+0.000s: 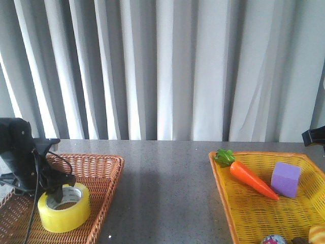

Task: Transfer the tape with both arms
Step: 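Open the left gripper and raise it away from the basket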

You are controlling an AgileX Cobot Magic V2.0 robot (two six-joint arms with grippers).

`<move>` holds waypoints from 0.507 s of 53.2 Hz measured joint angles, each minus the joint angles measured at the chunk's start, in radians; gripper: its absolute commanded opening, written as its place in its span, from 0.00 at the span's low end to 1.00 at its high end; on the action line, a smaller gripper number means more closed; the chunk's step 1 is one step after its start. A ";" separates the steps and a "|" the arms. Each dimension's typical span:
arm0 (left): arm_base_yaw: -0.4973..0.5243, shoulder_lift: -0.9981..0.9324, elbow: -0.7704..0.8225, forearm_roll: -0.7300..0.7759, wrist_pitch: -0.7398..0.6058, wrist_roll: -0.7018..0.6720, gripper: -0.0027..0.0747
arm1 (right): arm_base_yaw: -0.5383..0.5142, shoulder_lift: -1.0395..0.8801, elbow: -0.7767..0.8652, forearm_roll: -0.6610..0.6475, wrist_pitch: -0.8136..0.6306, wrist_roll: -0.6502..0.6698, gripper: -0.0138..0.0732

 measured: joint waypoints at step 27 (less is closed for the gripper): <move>0.000 -0.570 -0.209 -0.168 -0.074 0.003 0.34 | 0.000 0.000 0.000 0.000 0.001 0.000 0.15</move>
